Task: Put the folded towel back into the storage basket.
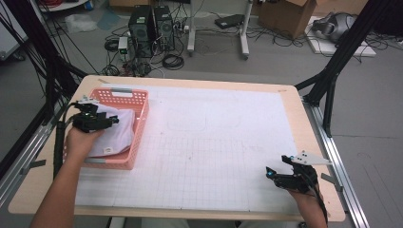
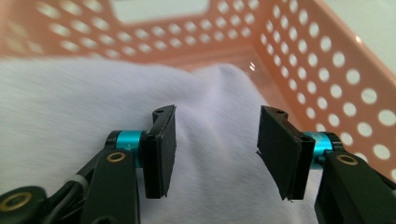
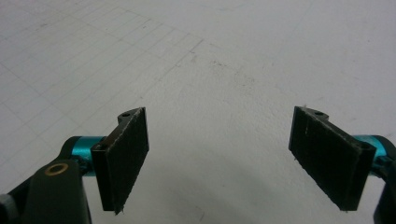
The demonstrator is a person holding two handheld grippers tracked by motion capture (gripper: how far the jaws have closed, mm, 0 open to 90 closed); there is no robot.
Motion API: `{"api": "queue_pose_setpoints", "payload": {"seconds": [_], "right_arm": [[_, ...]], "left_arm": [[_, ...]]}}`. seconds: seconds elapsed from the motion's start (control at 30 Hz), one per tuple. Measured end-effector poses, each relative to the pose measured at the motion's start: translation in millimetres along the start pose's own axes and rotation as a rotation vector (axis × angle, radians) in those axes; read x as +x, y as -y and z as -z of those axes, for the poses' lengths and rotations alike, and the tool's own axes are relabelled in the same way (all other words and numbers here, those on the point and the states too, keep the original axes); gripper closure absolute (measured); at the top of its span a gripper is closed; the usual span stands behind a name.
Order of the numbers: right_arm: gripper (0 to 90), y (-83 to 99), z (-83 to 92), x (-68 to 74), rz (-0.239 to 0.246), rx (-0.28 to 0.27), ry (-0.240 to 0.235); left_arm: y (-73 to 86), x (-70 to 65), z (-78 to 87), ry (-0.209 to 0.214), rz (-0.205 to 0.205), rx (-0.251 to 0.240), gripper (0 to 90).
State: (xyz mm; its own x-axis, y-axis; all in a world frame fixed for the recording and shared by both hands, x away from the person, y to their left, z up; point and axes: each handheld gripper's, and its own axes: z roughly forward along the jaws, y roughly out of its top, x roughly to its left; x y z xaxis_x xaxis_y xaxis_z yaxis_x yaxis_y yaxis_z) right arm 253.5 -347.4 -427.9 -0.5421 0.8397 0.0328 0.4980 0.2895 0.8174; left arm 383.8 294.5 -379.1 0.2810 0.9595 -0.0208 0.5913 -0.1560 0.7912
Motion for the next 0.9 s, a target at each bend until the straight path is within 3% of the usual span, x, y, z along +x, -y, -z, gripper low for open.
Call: {"api": "queue_pose_setpoints", "payload": {"seconds": [0.07, 0.13, 0.17, 0.33, 0.37, 0.4, 0.47, 0.63, 0.77, 0.83, 0.9], "right_arm": [[18.8, -0.3, -0.9, 1.0, 0.001, 0.003, -0.003], [18.8, -0.7, -1.2, 1.9, 0.0, 0.0, -0.005], [18.8, -0.5, -0.9, 2.2, 0.0, 0.001, -0.005], [18.8, -0.1, -0.4, 1.3, 0.0, 0.0, -0.003], [18.8, -0.1, -0.3, 1.3, 0.003, 0.0, -0.002], [18.8, -0.1, -0.3, 1.3, 0.002, 0.0, -0.003], [18.8, -0.1, -0.2, 1.5, 0.0, 0.0, -0.004], [18.8, -0.1, 0.2, 1.7, -0.001, 0.001, -0.005], [18.8, -0.2, -1.6, 1.7, 0.002, 0.002, -0.006], [18.8, -0.9, -2.4, 2.8, 0.001, 0.005, -0.01], [18.8, -1.2, -2.9, 3.0, 0.008, 0.005, -0.013]], "left_arm": [[0.1, 4.3, 6.1, -0.076, 0.01, 0.034, 59.5], [1.9, 7.6, 10.6, -0.149, 0.032, 0.042, 61.0], [3.0, 8.1, 12.0, -0.169, 0.041, 0.034, 60.9], [5.1, 2.1, 10.8, -0.253, 0.014, 0.063, 53.3], [5.1, 2.1, 10.8, -0.253, 0.014, 0.063, 52.1], [7.0, 0.5, 4.0, -0.235, -0.014, 0.108, 49.6], [7.1, 3.1, -2.8, -0.179, 0.008, 0.143, 44.3], [8.5, 11.5, -11.9, -0.124, 0.057, 0.171, 44.6], [8.8, 13.3, -17.4, -0.058, 0.083, 0.162, 60.0], [8.4, 11.0, -19.5, -0.042, 0.078, 0.148, 70.9], [7.8, 7.9, -21.6, -0.021, 0.067, 0.129, 76.0]]}}
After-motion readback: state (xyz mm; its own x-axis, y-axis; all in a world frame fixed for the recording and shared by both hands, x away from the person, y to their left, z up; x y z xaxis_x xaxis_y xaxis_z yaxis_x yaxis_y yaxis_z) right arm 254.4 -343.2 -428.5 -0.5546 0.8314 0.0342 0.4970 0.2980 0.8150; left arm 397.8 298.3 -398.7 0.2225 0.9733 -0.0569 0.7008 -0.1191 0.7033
